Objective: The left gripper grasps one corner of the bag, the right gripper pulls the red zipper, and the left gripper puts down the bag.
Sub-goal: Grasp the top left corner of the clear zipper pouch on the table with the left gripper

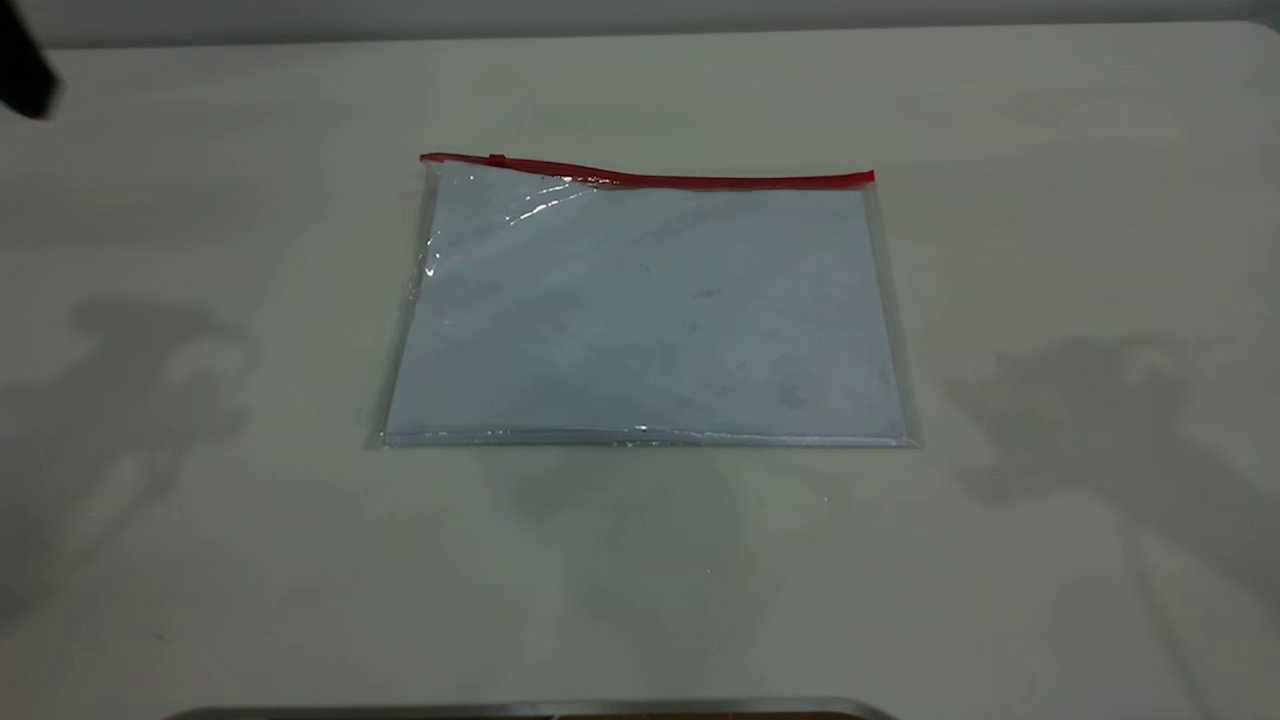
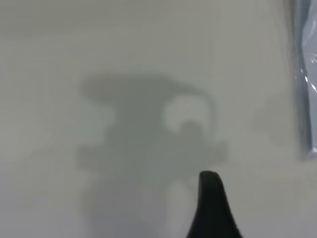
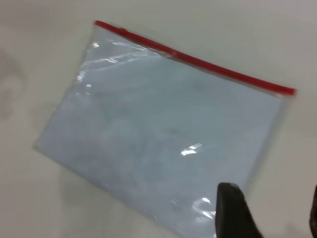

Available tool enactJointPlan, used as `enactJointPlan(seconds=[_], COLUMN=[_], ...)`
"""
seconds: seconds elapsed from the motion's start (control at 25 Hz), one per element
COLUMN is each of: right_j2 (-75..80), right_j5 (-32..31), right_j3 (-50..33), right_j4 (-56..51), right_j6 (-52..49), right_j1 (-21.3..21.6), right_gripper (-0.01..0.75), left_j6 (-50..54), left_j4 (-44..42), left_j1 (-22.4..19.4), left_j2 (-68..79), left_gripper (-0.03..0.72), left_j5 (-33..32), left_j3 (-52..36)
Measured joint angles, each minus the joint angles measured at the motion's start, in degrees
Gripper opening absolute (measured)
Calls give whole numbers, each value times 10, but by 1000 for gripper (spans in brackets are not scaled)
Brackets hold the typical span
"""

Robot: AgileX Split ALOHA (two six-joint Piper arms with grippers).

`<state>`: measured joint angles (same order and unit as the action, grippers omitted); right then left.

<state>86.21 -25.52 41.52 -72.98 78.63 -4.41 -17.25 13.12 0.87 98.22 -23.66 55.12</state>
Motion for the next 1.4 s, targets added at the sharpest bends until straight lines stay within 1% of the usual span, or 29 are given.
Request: enactJointPlan(seconds=[0.16,0.24,0.44,0.56,0.64,0.76,1.0,1.2,1.4], right_j2=[50,67,85,85,85,85,86,86,86], right_j5=[-18,-20,-20,-20,-20,-20,-20,-20,-20], right_j3=[21,22,23,23,23,23,23,23,23], right_j4=[-48,-61,-72,-72,-72,-74,-80,-90,-91], right_j6=[38,52,61,65,65,67,67,69,71], right_j1=[0,0,0,0,0,0,0,0,0], right_gripper=[412,412,412,412,412,412,412,412,412], left_j6=[-80,-134,-301,-379,-411,-429,-438,-456,-495], left_j4=[71,132,300,379,411,436,442,450,511], left_j1=[0,0,0,1,1,2,17,33,35], left_j2=[113,168,296,365,404,449,506,516,528], left_gripper=[586,586,586,586,586,586,586,586,586], left_j5=[5,1,-47,-63,-72,-93,-116,-117,-118], left_j3=[88,132,246,301,331,374,426,432,434])
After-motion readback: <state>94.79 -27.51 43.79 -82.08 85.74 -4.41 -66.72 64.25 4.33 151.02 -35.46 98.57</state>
